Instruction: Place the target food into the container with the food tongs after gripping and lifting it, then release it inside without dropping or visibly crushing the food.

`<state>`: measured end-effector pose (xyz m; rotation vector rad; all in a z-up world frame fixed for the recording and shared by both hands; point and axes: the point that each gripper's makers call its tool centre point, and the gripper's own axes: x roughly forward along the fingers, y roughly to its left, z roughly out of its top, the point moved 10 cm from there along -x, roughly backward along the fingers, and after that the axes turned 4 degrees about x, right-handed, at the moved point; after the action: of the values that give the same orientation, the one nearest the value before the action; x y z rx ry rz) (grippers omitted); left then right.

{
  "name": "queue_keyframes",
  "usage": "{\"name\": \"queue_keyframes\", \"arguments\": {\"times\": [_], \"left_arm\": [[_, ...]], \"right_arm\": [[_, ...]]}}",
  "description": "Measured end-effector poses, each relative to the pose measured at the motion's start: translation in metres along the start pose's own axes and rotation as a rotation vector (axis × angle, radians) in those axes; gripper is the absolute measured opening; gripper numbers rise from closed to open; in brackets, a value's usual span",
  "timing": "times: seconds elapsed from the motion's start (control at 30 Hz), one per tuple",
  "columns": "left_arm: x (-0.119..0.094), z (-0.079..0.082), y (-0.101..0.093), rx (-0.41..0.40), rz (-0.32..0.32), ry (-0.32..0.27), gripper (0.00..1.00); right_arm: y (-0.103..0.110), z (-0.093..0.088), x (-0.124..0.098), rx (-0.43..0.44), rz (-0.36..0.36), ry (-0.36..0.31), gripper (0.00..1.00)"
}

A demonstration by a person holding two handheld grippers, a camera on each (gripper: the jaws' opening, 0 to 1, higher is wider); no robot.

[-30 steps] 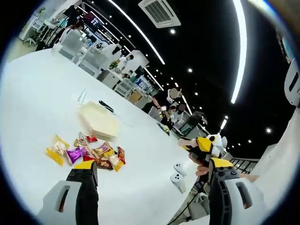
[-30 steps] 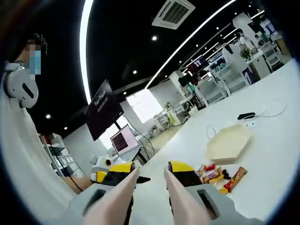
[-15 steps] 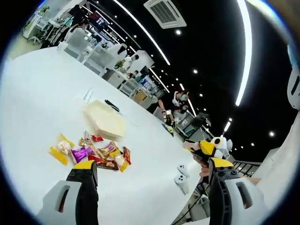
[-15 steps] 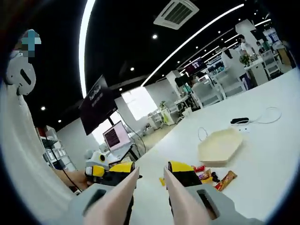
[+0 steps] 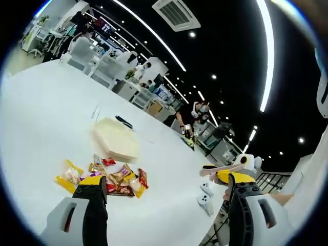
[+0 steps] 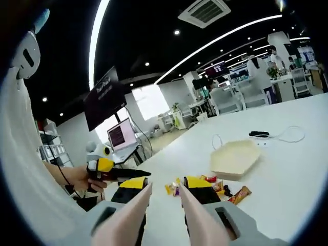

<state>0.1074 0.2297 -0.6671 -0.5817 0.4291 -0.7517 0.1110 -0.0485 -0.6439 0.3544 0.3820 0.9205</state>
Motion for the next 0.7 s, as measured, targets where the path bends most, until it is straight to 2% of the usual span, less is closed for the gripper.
{"name": "queue_keyframes", "arguments": {"times": [0.13,0.23,0.37,0.47,0.7], "left_arm": [[-0.011,0.006,0.003,0.032,-0.034,0.01,0.99],[-0.018,0.009,0.009,0.064,-0.037,0.026,0.99],[-0.027,0.012,0.018,0.114,-0.036,0.037,0.99],[-0.029,0.01,0.023,0.156,-0.02,0.083,0.99],[-0.021,0.002,0.025,0.125,0.01,0.1,0.99]], "right_arm": [[0.01,0.004,0.018,-0.047,-0.019,0.022,0.28],[0.014,0.008,0.03,-0.08,-0.022,0.026,0.28],[0.01,0.009,0.042,0.003,-0.034,-0.037,0.28],[0.011,0.006,0.047,-0.011,-0.037,-0.027,0.28],[0.001,-0.009,0.044,-0.039,-0.045,0.042,0.28]]}}
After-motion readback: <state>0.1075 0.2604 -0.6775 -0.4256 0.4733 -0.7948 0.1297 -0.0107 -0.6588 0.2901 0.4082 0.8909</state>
